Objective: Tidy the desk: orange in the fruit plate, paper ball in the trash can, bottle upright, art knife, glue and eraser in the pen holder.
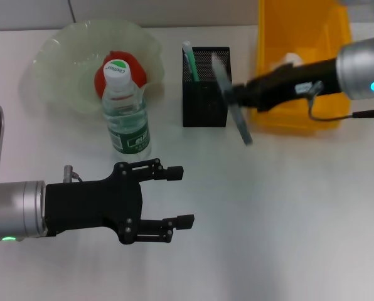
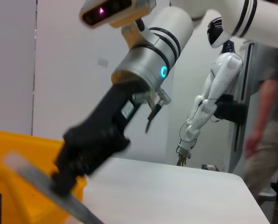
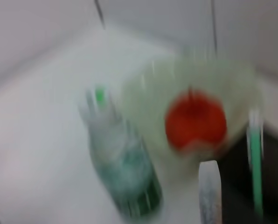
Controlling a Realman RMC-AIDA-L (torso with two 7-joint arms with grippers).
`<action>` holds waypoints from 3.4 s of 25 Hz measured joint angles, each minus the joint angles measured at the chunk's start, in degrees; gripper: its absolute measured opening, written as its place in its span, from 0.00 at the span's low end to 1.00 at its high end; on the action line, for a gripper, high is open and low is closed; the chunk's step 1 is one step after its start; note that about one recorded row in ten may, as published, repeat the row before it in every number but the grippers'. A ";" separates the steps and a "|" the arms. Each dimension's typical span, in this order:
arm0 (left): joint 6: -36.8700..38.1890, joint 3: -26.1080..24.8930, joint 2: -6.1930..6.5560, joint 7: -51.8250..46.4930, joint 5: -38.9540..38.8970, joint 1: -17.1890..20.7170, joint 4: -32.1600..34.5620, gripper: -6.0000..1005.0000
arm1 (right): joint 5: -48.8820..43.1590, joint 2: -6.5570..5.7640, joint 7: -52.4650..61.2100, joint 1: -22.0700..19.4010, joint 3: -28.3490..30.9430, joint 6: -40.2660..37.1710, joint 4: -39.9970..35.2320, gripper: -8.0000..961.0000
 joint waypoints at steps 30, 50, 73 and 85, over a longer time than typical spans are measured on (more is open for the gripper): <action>-0.53 0.36 -0.08 0.02 0.00 0.17 -0.52 0.80 | 49.88 0.38 -78.62 9.79 14.19 5.68 54.58 0.15; 0.09 0.35 -0.08 0.02 0.00 -0.05 -0.71 0.80 | 50.17 0.17 -77.96 6.25 12.68 -1.14 52.59 0.43; 1.77 0.54 -0.02 0.40 -4.38 -0.17 -0.72 0.80 | 35.54 0.01 -81.60 -14.89 13.54 -25.65 46.09 0.77; 1.37 1.21 0.34 2.59 -3.61 2.21 -2.79 0.80 | 31.87 0.28 -92.09 -12.07 13.17 -27.09 56.57 0.77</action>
